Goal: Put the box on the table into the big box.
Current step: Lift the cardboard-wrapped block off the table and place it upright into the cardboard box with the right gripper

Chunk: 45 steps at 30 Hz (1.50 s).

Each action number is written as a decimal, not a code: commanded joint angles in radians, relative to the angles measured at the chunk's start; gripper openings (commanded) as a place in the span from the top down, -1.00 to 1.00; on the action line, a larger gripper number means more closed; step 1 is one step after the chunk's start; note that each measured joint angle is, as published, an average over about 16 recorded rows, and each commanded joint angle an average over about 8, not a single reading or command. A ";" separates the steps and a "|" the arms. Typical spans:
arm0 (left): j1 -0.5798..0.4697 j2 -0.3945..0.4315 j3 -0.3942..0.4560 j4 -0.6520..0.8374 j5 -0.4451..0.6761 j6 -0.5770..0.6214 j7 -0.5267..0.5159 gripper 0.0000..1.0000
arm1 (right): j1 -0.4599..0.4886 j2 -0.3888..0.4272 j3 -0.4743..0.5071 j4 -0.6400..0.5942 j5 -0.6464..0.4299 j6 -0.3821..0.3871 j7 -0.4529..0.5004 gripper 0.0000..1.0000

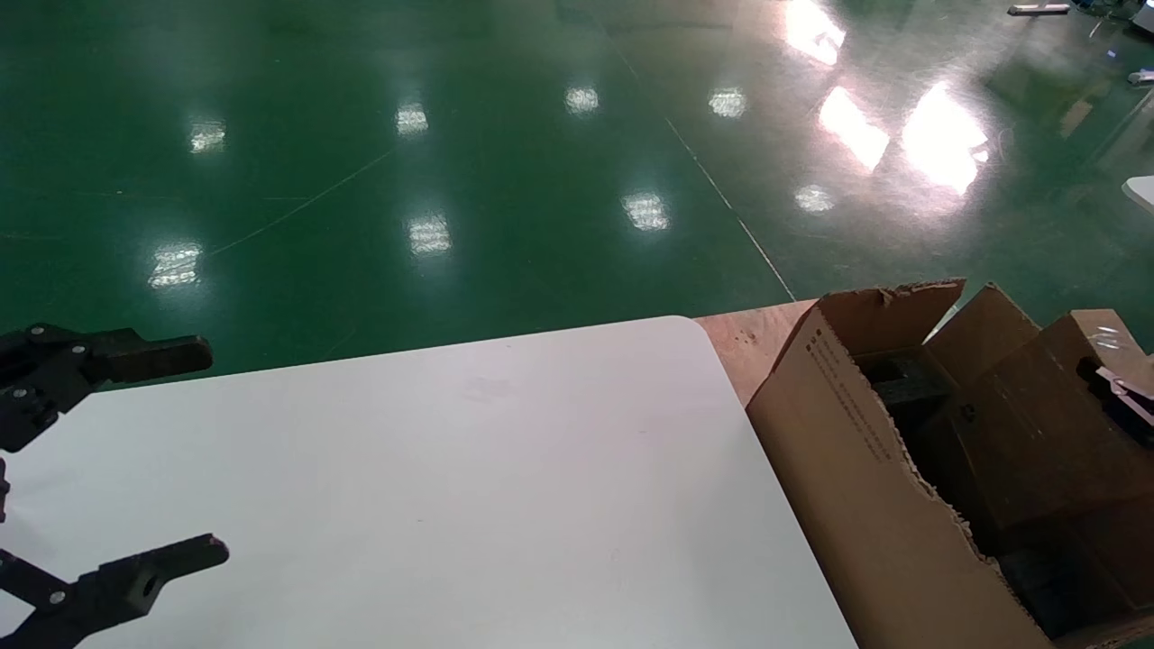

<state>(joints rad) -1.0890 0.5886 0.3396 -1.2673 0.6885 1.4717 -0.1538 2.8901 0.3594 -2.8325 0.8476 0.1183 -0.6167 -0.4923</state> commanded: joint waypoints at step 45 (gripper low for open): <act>0.000 0.000 0.000 0.000 0.000 0.000 0.000 -1.00 | -0.002 0.018 -0.005 0.021 0.003 0.042 0.002 -1.00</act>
<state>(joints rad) -1.0889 0.5884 0.3400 -1.2671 0.6880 1.4712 -0.1535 2.8883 0.3780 -2.8378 0.8690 0.1214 -0.5755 -0.4907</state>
